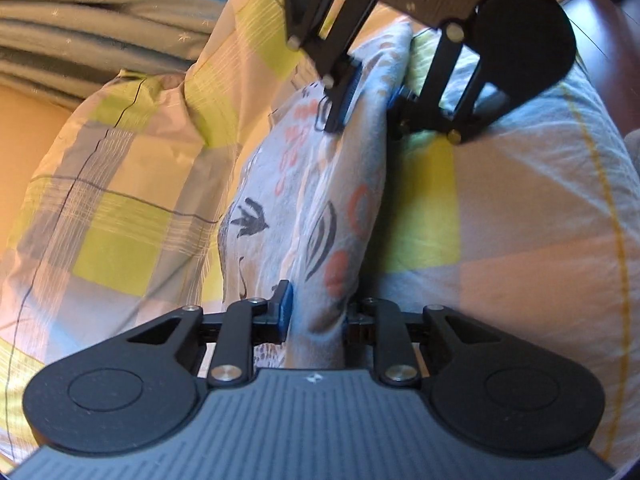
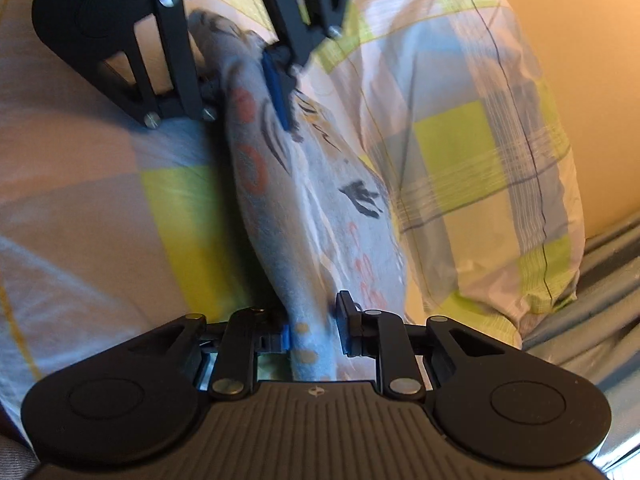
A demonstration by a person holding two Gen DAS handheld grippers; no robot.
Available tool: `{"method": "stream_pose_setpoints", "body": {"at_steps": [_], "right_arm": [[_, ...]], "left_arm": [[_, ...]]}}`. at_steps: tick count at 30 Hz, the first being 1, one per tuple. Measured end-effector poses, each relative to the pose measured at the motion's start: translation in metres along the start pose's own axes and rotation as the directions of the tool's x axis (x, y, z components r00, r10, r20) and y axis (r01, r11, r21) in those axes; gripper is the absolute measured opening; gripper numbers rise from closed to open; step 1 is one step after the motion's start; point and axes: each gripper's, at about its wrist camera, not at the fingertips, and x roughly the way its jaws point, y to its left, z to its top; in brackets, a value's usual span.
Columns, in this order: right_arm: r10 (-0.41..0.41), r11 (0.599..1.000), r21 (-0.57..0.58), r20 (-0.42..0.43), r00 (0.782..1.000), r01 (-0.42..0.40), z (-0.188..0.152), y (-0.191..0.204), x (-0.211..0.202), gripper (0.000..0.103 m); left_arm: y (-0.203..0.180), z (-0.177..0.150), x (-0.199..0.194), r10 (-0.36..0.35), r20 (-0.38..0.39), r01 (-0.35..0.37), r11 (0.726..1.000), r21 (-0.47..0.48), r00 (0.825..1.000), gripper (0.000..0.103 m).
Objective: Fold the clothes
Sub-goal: 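Hold the folded pants with both grippers and lift them off the sofa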
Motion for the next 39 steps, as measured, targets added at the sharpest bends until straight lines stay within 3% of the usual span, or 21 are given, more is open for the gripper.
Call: {"method": "stream_pose_setpoints", "body": {"at_steps": [8, 39], "right_arm": [[-0.014, 0.999, 0.039, -0.064, 0.998, 0.017, -0.008, -0.007, 0.011, 0.020], [-0.005, 0.996, 0.090, -0.091, 0.996, 0.013, -0.001, -0.011, 0.009, 0.020]], "left_arm": [[0.008, -0.003, 0.006, -0.012, -0.035, 0.010, 0.999, -0.049, 0.999, 0.012], [0.014, -0.006, 0.006, -0.038, -0.034, 0.035, 0.994, -0.100, 0.999, 0.009]]}}
